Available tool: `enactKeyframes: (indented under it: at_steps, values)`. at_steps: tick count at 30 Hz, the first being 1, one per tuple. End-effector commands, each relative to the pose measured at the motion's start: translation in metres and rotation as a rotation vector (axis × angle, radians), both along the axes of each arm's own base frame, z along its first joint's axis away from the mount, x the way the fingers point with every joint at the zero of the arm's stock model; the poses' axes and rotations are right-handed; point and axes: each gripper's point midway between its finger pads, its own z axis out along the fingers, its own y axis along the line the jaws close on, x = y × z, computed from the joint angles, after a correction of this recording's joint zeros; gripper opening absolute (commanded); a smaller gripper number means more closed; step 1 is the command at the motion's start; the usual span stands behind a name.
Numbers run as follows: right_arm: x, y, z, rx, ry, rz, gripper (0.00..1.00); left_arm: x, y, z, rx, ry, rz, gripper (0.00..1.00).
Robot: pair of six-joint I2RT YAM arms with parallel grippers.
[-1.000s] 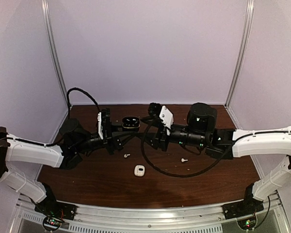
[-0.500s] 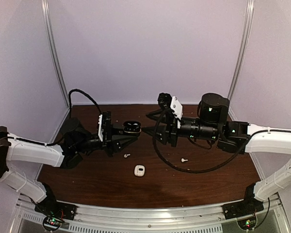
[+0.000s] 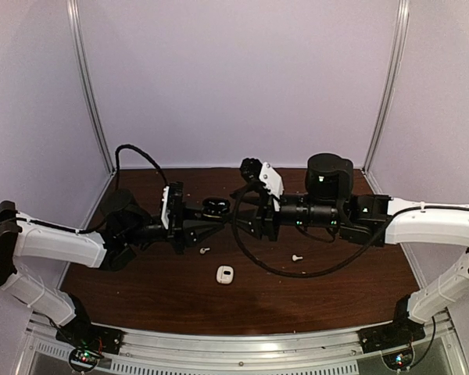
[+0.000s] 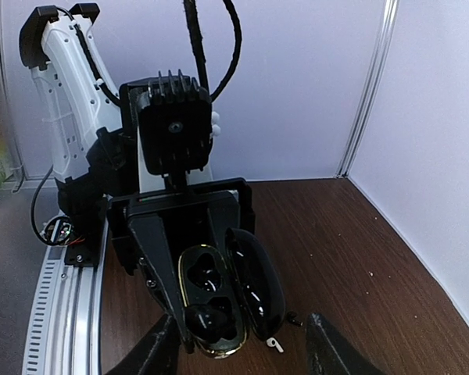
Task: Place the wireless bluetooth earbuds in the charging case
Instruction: Insert the right earbud into the right side groove of the charging case, then move the left earbud to the center of the board.
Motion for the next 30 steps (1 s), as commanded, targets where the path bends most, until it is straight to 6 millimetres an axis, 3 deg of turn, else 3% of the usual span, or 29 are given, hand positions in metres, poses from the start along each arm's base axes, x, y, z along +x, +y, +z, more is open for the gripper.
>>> enactKeyframes:
  at_steps: [1, 16, 23, 26, 30]
  values:
    - [0.008, 0.000, 0.016, 0.049, 0.016, -0.036, 0.55, 0.001, -0.002, 0.010, -0.024, -0.042, -0.006, 0.00]
    - [0.014, 0.008, 0.005, 0.048, 0.071, -0.049, 0.58, 0.003, -0.004, 0.008, -0.018, -0.050, 0.010, 0.00]
    - [-0.004, 0.006, 0.006, 0.056, 0.067, 0.041, 0.63, 0.002, -0.002, 0.013, -0.040, -0.045, 0.012, 0.00]
    - [-0.013, 0.002, 0.014, 0.069, 0.055, 0.077, 0.70, 0.003, -0.003, 0.012, -0.041, -0.041, 0.012, 0.00]
    - [-0.013, -0.002, 0.021, 0.081, 0.051, 0.066, 0.75, 0.003, -0.004, 0.011, -0.039, -0.040, 0.005, 0.00]
